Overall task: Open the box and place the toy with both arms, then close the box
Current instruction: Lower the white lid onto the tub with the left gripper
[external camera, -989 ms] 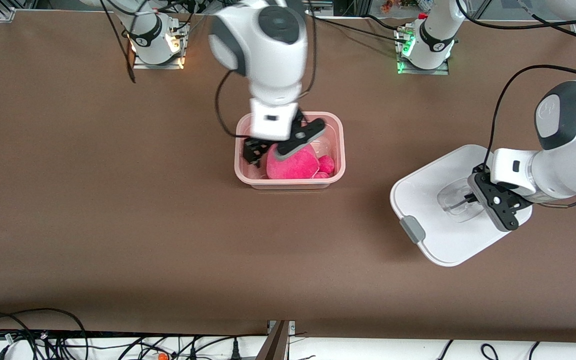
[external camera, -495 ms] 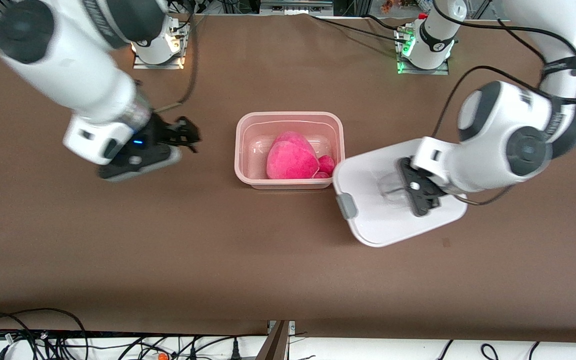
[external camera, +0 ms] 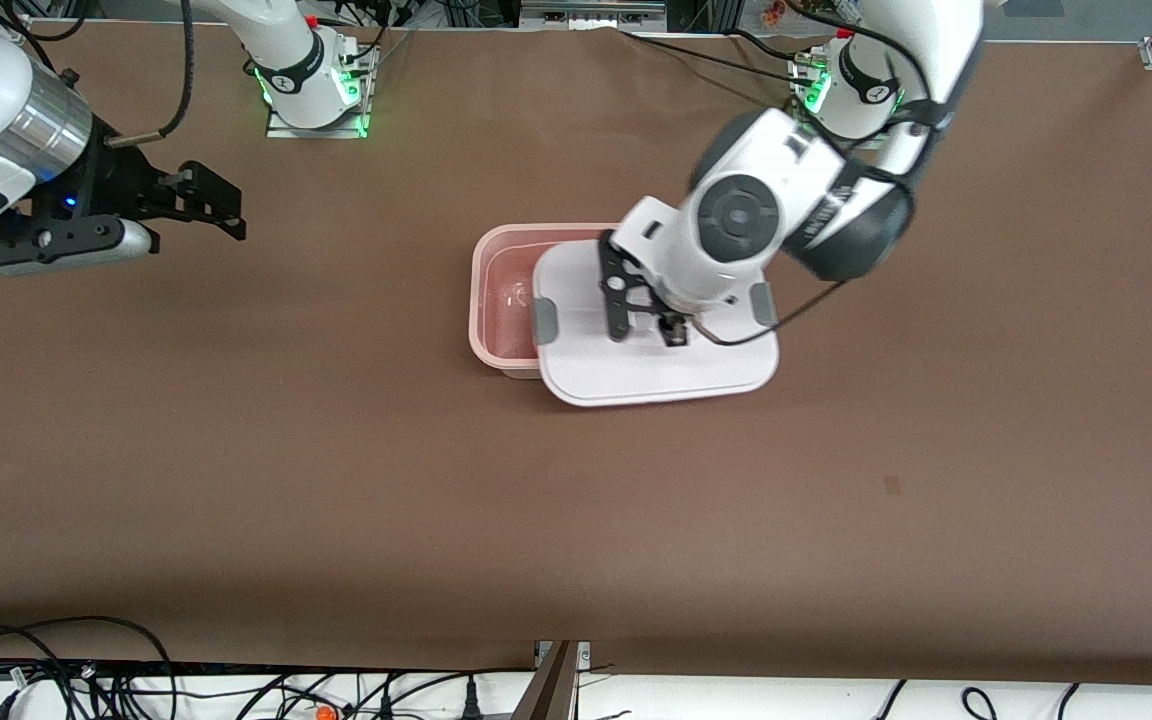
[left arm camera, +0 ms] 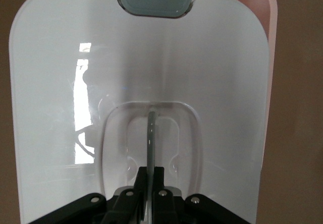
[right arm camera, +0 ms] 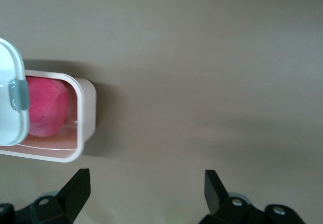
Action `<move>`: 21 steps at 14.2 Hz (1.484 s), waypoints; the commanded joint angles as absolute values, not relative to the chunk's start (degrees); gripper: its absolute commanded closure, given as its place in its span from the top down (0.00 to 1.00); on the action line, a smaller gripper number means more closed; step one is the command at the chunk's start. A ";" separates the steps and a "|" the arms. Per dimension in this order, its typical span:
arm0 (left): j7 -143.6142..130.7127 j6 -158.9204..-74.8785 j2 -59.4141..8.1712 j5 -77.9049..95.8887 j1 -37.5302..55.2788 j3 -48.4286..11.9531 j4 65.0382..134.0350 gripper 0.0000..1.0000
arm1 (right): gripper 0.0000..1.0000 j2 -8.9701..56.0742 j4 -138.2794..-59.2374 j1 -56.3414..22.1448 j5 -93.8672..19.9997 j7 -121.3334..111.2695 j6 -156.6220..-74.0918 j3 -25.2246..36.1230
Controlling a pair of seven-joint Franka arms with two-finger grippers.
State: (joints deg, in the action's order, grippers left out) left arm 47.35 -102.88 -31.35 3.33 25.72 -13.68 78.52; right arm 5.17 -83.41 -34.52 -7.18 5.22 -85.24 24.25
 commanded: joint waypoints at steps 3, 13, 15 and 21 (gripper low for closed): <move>46.58 -104.33 -32.17 0.27 31.45 -12.92 78.05 0.00 | 1.00 1.32 -90.17 -23.95 -4.05 7.73 -88.68 13.05; 40.43 -105.11 -35.76 -2.55 36.38 -12.57 75.77 0.00 | 1.00 0.53 -90.79 -10.20 1.14 7.65 -92.11 0.44; 39.21 -106.08 -36.56 -2.55 37.09 -12.48 75.24 0.00 | 1.00 0.79 -89.48 -10.02 1.32 6.95 -92.73 0.62; 36.83 -106.79 -38.94 -2.55 37.35 -12.39 72.51 0.00 | 1.00 1.14 -88.68 -9.76 1.23 6.86 -93.08 0.88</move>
State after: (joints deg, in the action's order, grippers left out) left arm 38.43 -106.80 -36.77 -1.54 36.27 -12.91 76.05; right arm 1.43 -89.32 -10.44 0.55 6.79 -92.98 1.46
